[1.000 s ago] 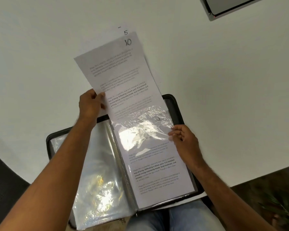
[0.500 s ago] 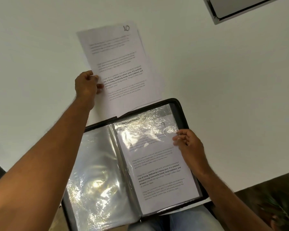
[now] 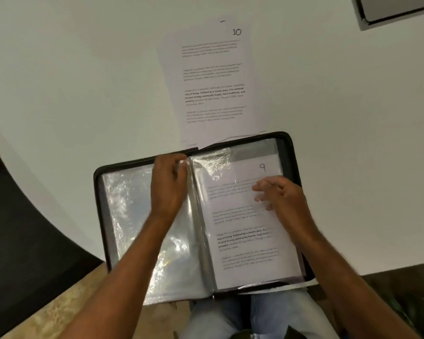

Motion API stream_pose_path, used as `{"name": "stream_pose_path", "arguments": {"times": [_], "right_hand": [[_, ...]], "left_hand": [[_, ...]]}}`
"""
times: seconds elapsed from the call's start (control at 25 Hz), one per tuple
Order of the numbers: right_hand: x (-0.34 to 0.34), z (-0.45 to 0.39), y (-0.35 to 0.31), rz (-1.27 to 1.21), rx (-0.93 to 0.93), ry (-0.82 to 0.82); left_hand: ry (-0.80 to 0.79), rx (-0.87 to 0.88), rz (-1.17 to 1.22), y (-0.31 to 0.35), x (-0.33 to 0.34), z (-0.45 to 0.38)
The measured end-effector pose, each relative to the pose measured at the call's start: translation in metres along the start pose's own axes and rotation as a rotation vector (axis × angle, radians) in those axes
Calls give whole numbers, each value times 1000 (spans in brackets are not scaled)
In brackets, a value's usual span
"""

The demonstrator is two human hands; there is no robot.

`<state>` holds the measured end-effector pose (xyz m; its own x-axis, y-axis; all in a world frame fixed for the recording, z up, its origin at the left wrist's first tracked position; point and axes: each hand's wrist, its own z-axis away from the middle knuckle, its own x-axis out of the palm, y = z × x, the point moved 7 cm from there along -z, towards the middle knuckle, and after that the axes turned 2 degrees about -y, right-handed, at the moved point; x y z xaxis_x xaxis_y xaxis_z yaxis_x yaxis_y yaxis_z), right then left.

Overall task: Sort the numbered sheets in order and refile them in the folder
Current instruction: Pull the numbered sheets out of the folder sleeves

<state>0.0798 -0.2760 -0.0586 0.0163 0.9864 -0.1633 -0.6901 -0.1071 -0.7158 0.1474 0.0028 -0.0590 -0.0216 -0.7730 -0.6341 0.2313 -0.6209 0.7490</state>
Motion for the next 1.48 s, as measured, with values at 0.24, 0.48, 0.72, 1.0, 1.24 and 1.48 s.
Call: {"name": "stream_pose_path", "arguments": {"times": [0.24, 0.48, 0.72, 1.0, 1.24, 1.48], "right_hand": [[58, 24, -30, -115, -5, -247], [127, 41, -31, -260, 10, -420], [188, 43, -12, -307, 83, -484], [225, 51, 1, -141, 3, -528], [177, 32, 3, 307, -383, -292], [84, 0, 9, 734, -596, 11]], "left_hand": [[-76, -165, 129, -33, 6, 78], [-85, -472, 458, -51, -8, 112], [-54, -661, 608, -77, -43, 124], [-2, -724, 626, -116, -69, 136], [85, -660, 466, -125, -83, 138], [182, -632, 106, -147, -96, 138]]}}
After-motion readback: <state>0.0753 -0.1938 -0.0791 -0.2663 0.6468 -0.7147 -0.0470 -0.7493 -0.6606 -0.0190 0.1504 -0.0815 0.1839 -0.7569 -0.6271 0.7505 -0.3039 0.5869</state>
